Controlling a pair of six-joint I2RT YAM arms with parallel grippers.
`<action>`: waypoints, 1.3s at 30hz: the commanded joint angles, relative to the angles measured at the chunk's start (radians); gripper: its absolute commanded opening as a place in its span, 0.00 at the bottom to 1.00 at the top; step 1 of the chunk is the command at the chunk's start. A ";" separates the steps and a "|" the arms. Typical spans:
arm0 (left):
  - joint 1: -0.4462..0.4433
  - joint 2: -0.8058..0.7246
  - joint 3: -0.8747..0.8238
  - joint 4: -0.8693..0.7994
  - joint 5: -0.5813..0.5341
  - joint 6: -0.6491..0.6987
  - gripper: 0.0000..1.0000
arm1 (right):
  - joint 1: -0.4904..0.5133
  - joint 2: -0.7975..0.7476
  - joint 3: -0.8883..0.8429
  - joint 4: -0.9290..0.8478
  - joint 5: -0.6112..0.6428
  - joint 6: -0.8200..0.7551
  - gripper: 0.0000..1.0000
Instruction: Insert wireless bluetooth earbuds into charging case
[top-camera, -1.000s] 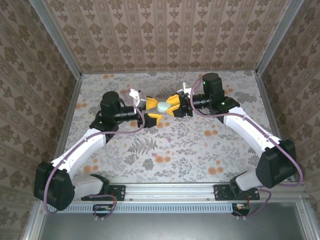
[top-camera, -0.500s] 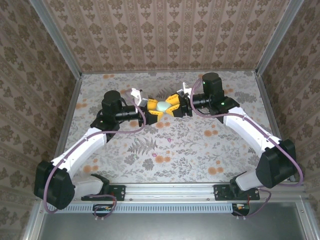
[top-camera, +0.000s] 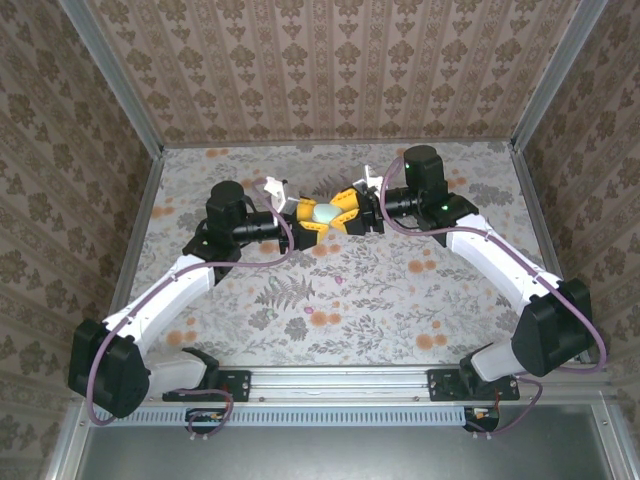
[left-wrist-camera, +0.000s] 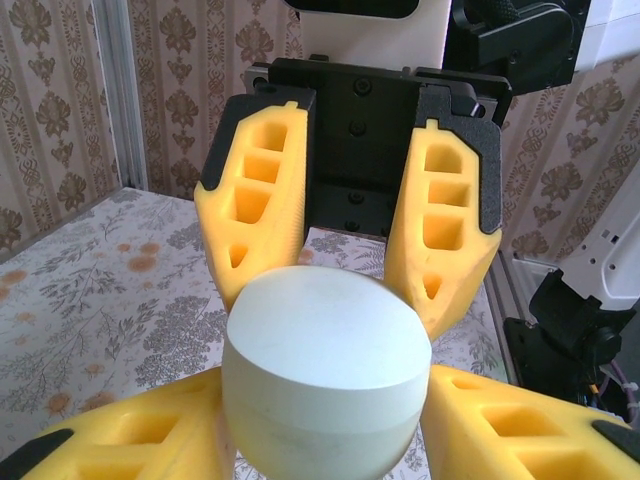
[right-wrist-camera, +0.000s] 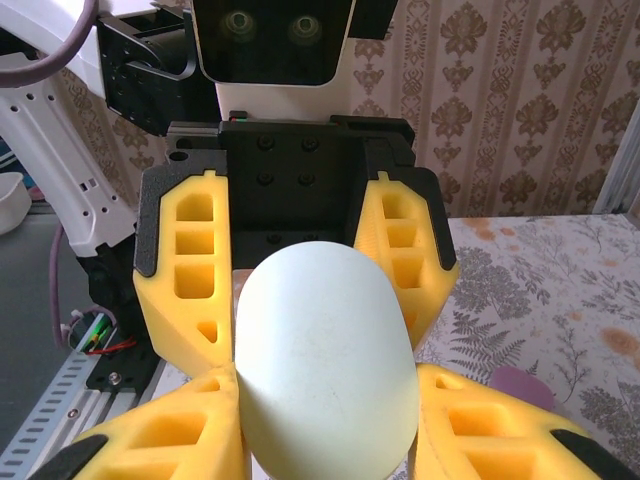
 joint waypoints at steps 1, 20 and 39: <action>-0.014 -0.001 0.037 -0.006 0.033 0.024 0.48 | 0.008 -0.012 -0.002 0.044 -0.001 -0.001 0.36; -0.020 -0.015 0.017 0.012 0.003 0.026 0.33 | 0.009 -0.015 0.012 -0.035 0.055 -0.039 0.50; -0.023 -0.035 -0.006 0.028 -0.031 0.020 0.33 | -0.017 -0.044 -0.025 -0.036 0.092 -0.073 0.54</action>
